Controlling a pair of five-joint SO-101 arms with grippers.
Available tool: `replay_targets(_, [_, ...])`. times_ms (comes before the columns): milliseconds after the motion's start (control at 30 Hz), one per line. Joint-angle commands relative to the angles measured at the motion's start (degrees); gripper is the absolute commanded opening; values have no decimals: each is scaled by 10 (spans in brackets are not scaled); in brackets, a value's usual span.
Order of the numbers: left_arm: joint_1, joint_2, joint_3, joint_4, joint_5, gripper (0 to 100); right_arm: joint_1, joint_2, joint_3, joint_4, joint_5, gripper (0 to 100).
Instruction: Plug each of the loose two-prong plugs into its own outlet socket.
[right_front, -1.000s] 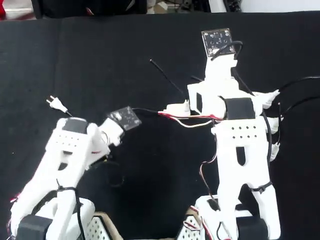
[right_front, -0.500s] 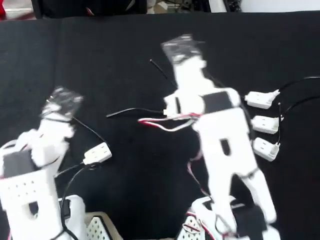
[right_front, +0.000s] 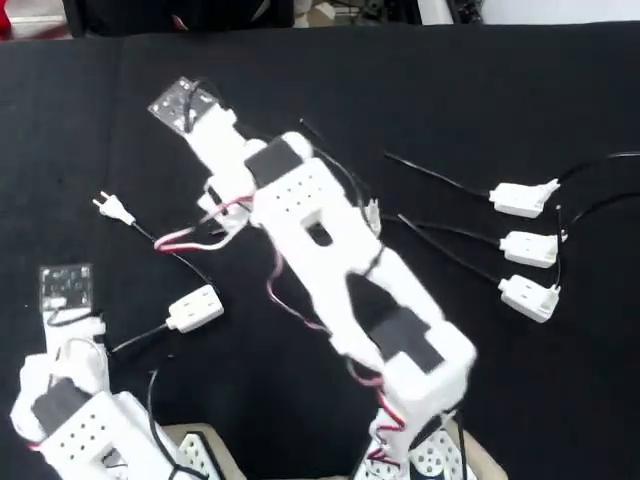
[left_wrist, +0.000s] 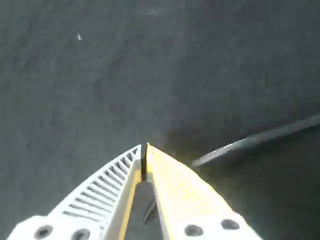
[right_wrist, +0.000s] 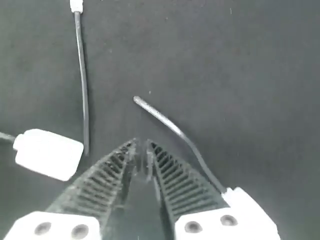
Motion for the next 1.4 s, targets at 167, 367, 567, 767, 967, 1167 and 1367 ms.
replay_targets(167, [-44,-123,47,40,41,41,-35,190,-293,79,-1,181])
replay_targets(367, [-49,-125,49,37,42,41,-94,355,-492,112,-2,183])
replay_targets(567, [-44,-126,50,37,42,41,-91,503,-625,145,-2,181])
replay_targets(767, [-44,-126,51,36,42,41,-105,589,-732,196,-2,155])
replay_targets(967, [-44,-126,51,34,42,41,-115,640,-772,219,-1,31])
replay_targets(1167, [-44,-126,51,34,41,41,-94,614,-785,272,1,12])
replay_targets(1367, [-42,-126,51,33,40,41,-97,575,-785,267,-38,11])
